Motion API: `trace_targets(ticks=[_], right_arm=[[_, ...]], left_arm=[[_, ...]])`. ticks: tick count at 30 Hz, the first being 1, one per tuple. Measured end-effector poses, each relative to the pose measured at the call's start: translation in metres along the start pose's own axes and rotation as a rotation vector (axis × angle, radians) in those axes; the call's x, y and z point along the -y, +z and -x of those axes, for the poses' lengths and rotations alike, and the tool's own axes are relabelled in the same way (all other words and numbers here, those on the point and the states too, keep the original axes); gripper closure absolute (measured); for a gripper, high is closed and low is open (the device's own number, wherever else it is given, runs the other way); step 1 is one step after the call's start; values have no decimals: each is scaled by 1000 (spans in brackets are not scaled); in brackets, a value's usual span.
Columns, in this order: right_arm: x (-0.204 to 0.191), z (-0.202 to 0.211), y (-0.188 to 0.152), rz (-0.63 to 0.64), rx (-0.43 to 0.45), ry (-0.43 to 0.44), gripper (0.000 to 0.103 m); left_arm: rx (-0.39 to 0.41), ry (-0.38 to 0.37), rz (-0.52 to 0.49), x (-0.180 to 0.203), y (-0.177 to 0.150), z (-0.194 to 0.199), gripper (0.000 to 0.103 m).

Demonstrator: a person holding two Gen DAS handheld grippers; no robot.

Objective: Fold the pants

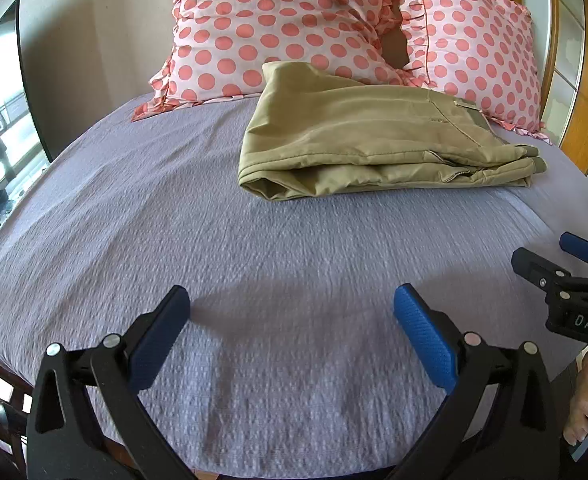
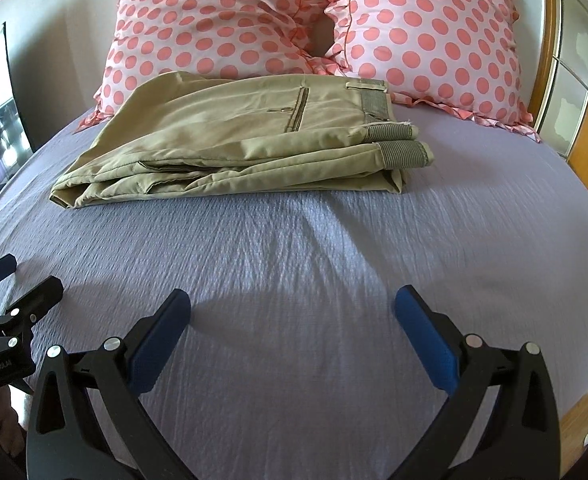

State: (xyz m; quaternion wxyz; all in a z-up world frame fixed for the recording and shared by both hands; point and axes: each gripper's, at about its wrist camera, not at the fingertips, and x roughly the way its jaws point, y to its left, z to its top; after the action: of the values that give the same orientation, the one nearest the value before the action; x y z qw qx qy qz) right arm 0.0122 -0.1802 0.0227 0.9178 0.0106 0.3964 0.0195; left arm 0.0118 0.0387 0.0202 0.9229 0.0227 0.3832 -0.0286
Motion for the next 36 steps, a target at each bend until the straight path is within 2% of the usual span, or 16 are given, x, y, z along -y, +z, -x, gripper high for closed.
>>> trace_targets(ticks=[36], right_arm=[[2, 0, 0, -1, 3, -1, 1]], left_arm=[[-2, -3, -2, -2, 0, -1, 2]])
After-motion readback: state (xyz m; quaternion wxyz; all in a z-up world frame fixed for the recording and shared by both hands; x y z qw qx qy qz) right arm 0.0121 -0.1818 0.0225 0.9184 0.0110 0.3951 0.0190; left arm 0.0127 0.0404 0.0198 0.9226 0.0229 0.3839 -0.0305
